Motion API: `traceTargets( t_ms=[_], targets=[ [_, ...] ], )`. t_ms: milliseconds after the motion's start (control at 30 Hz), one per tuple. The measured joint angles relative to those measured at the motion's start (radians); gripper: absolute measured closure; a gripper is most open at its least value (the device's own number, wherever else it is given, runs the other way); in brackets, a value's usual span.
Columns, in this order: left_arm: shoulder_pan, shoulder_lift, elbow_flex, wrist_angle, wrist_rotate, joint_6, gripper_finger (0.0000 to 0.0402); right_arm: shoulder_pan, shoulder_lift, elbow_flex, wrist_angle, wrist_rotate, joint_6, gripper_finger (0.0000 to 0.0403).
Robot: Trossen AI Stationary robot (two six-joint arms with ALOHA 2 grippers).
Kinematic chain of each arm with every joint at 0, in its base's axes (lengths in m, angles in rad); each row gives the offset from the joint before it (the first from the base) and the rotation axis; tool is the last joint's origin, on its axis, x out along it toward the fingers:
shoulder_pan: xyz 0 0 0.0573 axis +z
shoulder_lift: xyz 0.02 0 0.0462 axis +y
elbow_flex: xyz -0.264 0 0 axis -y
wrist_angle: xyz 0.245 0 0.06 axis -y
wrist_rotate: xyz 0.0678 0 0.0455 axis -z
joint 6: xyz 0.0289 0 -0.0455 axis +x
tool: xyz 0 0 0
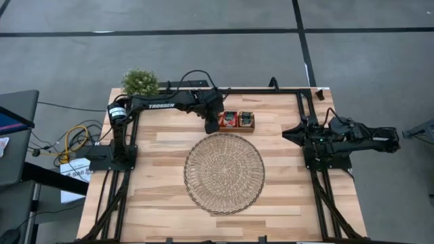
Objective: Pick & Place Tea
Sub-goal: Put the orange tea bag into the left section of the wooden organizer
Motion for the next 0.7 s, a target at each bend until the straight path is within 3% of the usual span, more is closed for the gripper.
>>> traceTargets(
  t_ms=[367,700],
  targets=[
    [0.003,0.005,0.000,-0.058,-0.039,-0.015,0.0211,0.000,0.000,0.000,0.000,0.000,0.000,0.0338],
    [0.003,-0.003,0.000,0.042,-0.066,-0.015,0.0211,0.000,0.000,0.000,-0.001,0.000,0.000,0.0338]
  ],
)
